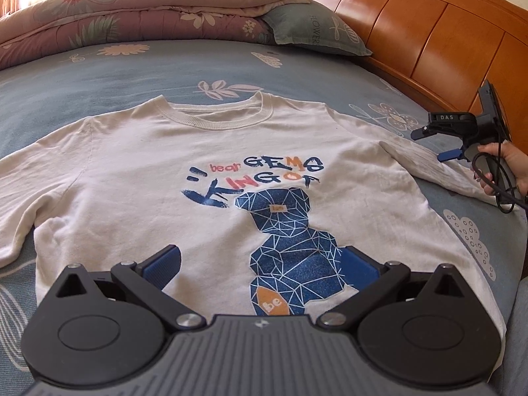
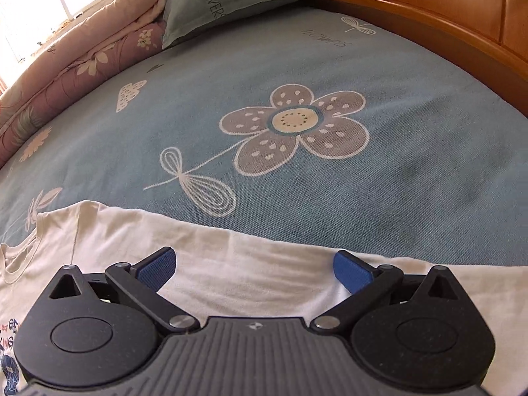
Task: Fold clothes
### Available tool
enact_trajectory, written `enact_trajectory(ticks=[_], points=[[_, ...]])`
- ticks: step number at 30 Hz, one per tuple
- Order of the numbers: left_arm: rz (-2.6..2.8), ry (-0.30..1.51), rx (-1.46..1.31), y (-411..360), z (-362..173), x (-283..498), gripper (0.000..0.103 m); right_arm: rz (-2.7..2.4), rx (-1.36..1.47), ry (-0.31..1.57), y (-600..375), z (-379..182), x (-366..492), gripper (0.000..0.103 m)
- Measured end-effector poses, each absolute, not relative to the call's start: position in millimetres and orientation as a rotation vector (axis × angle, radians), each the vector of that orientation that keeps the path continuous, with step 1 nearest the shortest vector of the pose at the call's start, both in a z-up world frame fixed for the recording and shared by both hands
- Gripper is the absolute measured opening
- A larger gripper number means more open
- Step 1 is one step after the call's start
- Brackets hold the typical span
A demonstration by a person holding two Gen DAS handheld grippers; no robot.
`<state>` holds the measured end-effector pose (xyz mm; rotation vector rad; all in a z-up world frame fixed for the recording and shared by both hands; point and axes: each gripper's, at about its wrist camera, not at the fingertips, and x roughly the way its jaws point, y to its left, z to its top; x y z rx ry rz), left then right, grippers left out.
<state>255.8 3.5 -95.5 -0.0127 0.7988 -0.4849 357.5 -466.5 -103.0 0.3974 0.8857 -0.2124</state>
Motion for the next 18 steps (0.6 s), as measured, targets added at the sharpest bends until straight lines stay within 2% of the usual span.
enact_trajectory(ticks=[5,18], points=[[-0.518,0.805,0.025,-5,-94,249,0.102,-0.220,0.388,0.870,-462,-89,330,0.103],[-0.625,0.782,0.113,-32,-84,226,0.102,-0.384,0.374,0.902,-498,-111,311,0.103]])
